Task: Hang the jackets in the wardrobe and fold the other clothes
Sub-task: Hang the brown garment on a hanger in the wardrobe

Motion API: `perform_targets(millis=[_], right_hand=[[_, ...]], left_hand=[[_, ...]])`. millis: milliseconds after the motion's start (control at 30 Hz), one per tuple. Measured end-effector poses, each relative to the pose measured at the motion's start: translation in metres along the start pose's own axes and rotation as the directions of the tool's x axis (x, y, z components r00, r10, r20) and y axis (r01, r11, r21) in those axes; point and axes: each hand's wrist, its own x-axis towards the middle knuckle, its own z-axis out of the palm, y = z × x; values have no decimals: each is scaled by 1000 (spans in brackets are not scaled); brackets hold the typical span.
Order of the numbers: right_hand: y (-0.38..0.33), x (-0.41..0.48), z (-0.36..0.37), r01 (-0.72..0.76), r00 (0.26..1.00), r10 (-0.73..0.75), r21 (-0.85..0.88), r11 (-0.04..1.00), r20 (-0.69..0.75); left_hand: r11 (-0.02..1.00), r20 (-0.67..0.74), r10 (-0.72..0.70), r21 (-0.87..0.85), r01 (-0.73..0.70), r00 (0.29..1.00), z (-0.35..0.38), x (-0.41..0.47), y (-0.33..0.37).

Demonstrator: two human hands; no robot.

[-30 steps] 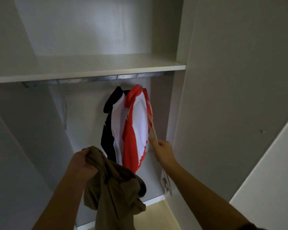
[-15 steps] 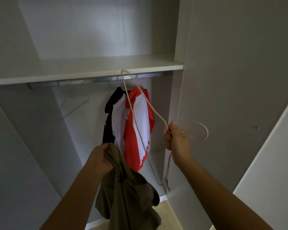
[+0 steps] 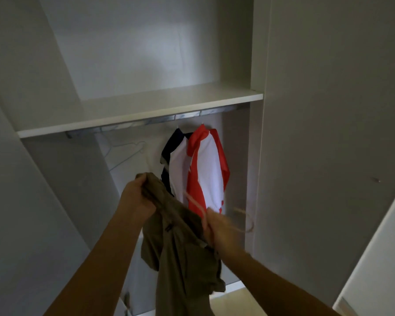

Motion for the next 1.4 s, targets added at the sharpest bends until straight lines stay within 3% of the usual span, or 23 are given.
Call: perform_targets(millis=[67, 133, 300, 467, 600, 733, 967, 1100, 1200, 1267, 1300, 1367, 1400], right_hand=[[22, -8, 0, -56, 995, 66, -140, 989, 73], [26, -11, -14, -117, 987, 132, -153, 981, 94], [3, -15, -42, 30, 977, 41, -321, 947, 210], [10, -20, -54, -54, 953, 169, -411, 910, 250], [22, -25, -68, -125, 947, 240, -441, 889, 215], [23, -24, -69, -162, 941, 290, -518, 840, 177], [3, 4, -40, -102, 937, 268, -556, 825, 226], [-31, 34, -46, -95, 954, 229, -529, 843, 193], [-57, 46, -53, 28, 972, 100, -525, 851, 213], [-67, 51, -52, 66, 968, 80, -550, 832, 237], [-69, 55, -49, 80, 963, 82, -564, 822, 257], [-73, 61, -40, 116, 952, 65, -551, 826, 298], [-76, 65, -35, 127, 948, 57, -537, 834, 313]], left_hand=[[998, 5, 67, 16, -67, 998, -6, 4, 17], [993, -31, 101, 71, -98, 994, -17, 7, 28], [939, -65, 150, 322, -122, 987, -40, 15, 26], [902, -57, 245, 380, -206, 968, -47, 24, 18], [731, 79, 372, 590, -344, 925, -49, 23, 11], [607, 214, 439, 645, -464, 872, -44, 17, 0], [534, 420, 343, 649, -542, 840, -21, 5, -22], [451, 413, 195, 768, -455, 890, -40, 8, -24], [431, 338, -30, 854, -292, 941, -62, 15, -27], [344, 307, -223, 913, -220, 925, -71, 21, -27], [316, 304, -251, 923, -219, 919, -73, 26, -26], [288, 306, -161, 924, -252, 938, -71, 39, -22], [232, 315, -37, 926, -298, 948, -68, 44, -19]])
